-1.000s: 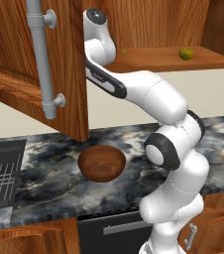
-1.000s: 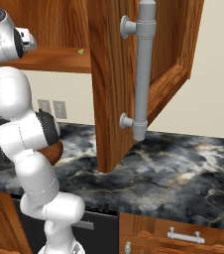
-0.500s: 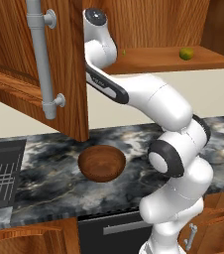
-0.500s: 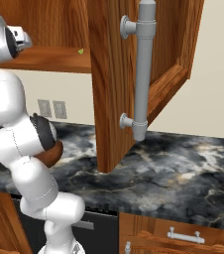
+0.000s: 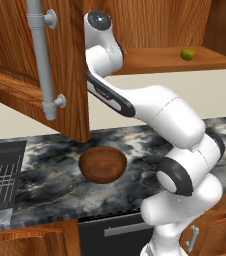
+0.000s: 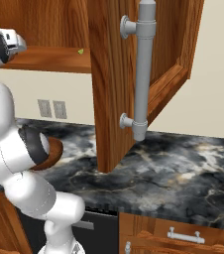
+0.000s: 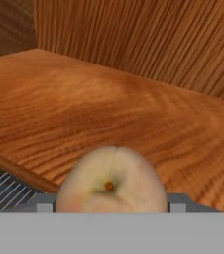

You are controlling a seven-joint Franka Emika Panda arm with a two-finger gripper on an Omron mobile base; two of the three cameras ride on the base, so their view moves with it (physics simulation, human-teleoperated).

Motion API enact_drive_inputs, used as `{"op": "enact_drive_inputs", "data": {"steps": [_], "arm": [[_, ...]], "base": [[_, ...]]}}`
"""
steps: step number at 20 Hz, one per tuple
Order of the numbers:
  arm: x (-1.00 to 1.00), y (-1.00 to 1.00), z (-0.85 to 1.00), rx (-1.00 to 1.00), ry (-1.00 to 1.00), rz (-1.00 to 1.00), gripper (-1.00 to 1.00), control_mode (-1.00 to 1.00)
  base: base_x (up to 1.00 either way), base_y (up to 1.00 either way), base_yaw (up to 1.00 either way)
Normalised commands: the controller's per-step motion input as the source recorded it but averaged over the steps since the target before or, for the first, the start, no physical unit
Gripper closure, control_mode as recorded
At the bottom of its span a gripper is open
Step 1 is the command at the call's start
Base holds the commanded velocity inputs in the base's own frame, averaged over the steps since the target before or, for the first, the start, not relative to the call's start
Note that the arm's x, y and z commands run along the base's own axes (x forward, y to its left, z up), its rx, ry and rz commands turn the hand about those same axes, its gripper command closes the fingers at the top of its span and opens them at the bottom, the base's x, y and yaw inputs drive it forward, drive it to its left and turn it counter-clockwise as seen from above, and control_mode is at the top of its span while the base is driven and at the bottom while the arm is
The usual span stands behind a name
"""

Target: Open the cabinet. Pick the peach and orange from the cabinet and place them into the bowl. Then close the cabinet.

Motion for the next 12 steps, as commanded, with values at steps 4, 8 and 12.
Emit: {"op": "enact_drive_inputs", "data": {"steps": [4, 8, 12], "arm": [[-0.43, -0.24, 0.00, 0.00, 0.00, -0.01, 1.00, -1.00], [-0.37, -0.39, 0.00, 0.00, 0.02, 0.00, 1.00, -1.00], [-0.41, -0.41, 0.00, 0.00, 0.02, 0.00, 1.00, -1.00]], "base": [[0.00, 0.00, 0.00], [0.00, 0.00, 0.00], [0.00, 0.00, 0.00]]}}
